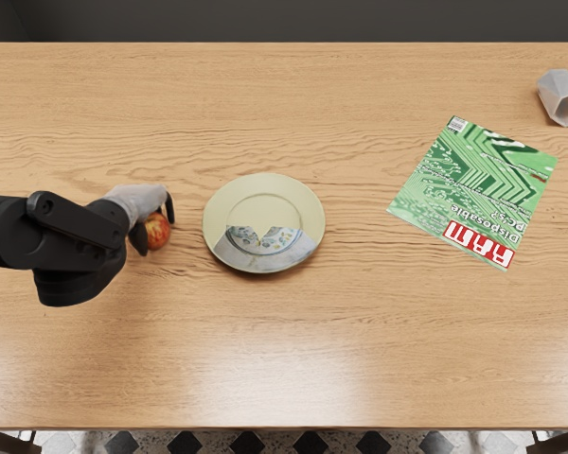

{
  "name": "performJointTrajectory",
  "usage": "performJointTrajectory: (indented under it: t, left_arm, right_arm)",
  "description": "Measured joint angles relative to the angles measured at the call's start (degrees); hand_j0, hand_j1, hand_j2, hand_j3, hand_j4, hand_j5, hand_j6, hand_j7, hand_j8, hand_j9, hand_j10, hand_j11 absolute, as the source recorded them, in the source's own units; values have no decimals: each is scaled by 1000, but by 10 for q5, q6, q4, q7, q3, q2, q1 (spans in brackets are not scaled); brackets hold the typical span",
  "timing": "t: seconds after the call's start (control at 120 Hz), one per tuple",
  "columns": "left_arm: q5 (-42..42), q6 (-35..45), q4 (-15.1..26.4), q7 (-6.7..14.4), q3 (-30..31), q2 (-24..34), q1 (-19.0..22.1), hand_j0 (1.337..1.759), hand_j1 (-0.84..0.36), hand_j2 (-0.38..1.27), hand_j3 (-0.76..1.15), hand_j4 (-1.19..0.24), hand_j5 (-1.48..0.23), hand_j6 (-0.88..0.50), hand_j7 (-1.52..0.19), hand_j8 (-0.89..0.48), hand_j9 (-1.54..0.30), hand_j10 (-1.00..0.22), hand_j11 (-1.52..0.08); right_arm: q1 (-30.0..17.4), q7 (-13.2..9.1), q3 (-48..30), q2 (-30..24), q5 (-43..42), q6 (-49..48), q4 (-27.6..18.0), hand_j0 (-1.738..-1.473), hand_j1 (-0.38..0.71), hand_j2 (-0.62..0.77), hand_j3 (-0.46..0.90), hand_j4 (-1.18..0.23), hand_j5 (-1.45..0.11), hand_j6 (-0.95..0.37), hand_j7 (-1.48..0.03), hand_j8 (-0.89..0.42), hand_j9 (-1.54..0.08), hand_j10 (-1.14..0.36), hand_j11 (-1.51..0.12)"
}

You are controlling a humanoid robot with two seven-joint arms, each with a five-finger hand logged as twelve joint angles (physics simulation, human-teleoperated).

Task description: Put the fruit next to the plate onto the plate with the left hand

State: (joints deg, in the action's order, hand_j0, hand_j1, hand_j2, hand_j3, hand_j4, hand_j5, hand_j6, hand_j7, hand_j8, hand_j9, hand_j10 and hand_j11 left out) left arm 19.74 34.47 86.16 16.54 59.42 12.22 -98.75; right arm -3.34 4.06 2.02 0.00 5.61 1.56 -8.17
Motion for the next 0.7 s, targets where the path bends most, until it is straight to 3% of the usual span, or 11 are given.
performJointTrajectory:
  t: [0.15, 0.233, 0.242, 0.275, 0.325, 0.517, 0.7]
  left_arm:
    - [1, 3, -3, 0, 1, -2, 4, 1656, -294, 385, 0, -651, -866, -448, -863, -482, -865, -652, -864]
    - [2, 4, -9, 1, 1, -5, 8, 1652, -340, 494, 0, -601, -967, -393, -965, -436, -968, -711, -968]
    - [2, 4, -9, 1, 1, -6, 8, 1651, -334, 432, 0, -595, -977, -386, -975, -429, -978, -716, -978]
    - [3, 3, -13, 1, 1, -6, 11, 1648, -391, 607, 0, -572, -1017, -357, -1015, -398, -1021, -729, -1022]
    - [3, 2, -16, 1, 1, -6, 11, 1645, -376, 508, 0, -506, -1078, -295, -1064, -352, -1065, -748, -1068]
    - [1, -5, -17, 0, 1, 0, 0, 1647, -354, 521, 0, -488, -1166, -271, -1146, -342, -1136, -807, -1142]
    - [0, -8, 12, 0, 1, 27, -40, 1648, -320, 481, 0, -491, -1190, -284, -1168, -359, -1162, -831, -1170]
  right_arm:
    - [0, 0, 0, 0, 0, 0, 0, -1658, -310, -7, 0, -33, -43, -33, -43, -33, -43, -33, -43]
    - [0, 0, 0, 0, 0, 0, 0, -1658, -310, -7, 0, -33, -43, -33, -43, -33, -43, -33, -43]
    - [0, 0, 0, 0, 0, 0, 0, -1658, -310, -7, 0, -33, -43, -33, -43, -33, -43, -33, -43]
    - [0, 0, 0, 0, 0, 0, 0, -1658, -310, -7, 0, -33, -43, -33, -43, -33, -43, -33, -43]
    - [0, 0, 0, 0, 0, 0, 0, -1658, -310, -7, 0, -33, -43, -33, -43, -33, -43, -33, -43]
    - [0, 0, 0, 0, 0, 0, 0, -1658, -310, -7, 0, -33, -43, -33, -43, -33, -43, -33, -43]
    - [0, 0, 0, 0, 0, 0, 0, -1658, -310, -7, 0, -33, -43, -34, -43, -33, -43, -33, -43]
